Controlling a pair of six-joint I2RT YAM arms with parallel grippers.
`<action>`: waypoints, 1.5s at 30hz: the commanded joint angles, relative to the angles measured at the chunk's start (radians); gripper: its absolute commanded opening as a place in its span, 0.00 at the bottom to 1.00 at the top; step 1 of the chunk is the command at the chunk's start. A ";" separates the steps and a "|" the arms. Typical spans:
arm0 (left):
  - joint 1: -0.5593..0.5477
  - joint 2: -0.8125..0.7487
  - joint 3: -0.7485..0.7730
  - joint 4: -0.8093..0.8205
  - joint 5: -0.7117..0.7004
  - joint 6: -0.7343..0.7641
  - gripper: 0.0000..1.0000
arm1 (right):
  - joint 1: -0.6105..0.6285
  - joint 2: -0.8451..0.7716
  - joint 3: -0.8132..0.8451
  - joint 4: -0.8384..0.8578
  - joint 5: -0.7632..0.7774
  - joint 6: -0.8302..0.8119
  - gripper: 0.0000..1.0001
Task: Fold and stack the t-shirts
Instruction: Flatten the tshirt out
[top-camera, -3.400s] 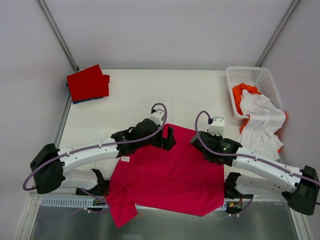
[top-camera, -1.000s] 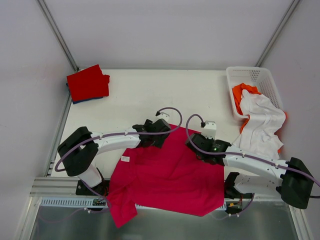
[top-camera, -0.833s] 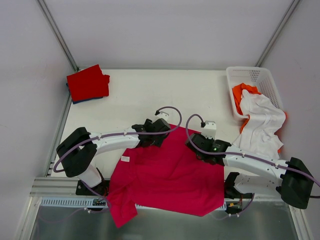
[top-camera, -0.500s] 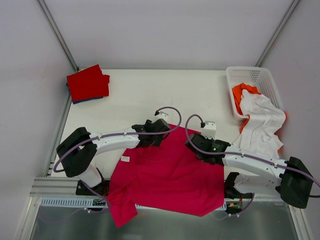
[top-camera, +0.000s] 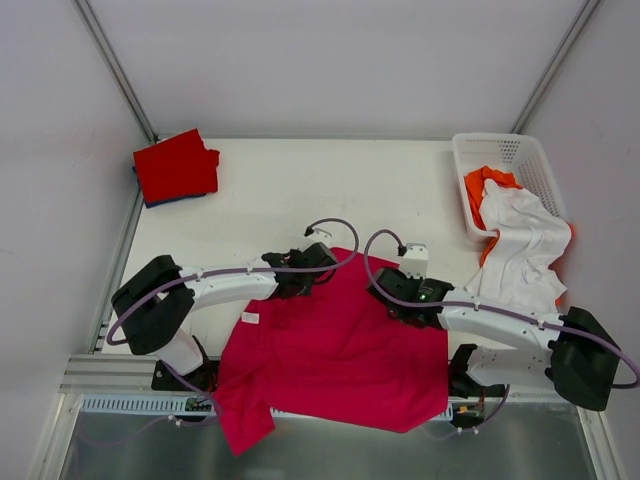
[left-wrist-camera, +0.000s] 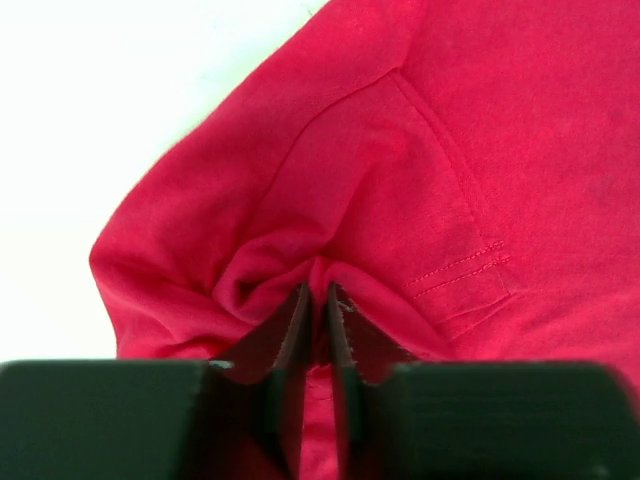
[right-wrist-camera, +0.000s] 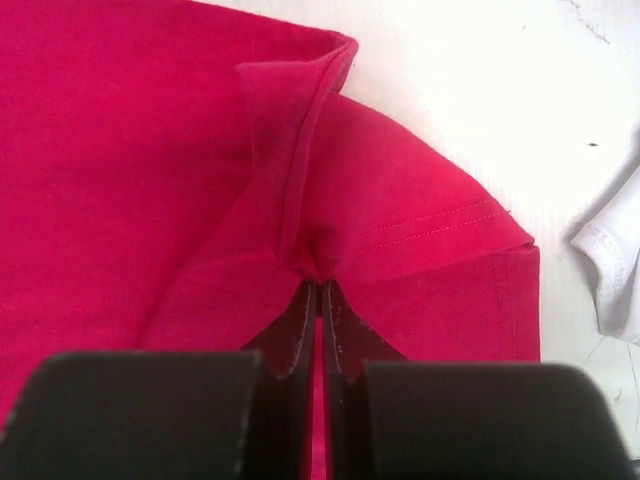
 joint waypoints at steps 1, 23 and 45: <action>-0.014 -0.017 -0.009 -0.008 -0.026 -0.014 0.00 | 0.001 0.017 0.003 0.013 0.003 0.016 0.00; -0.081 -0.724 0.290 -0.345 0.110 0.121 0.00 | -0.006 -0.432 0.393 -0.101 -0.078 -0.488 0.01; -0.077 -1.081 0.828 -0.365 0.904 0.339 0.00 | -0.070 -0.751 0.941 -0.067 -0.874 -0.828 0.01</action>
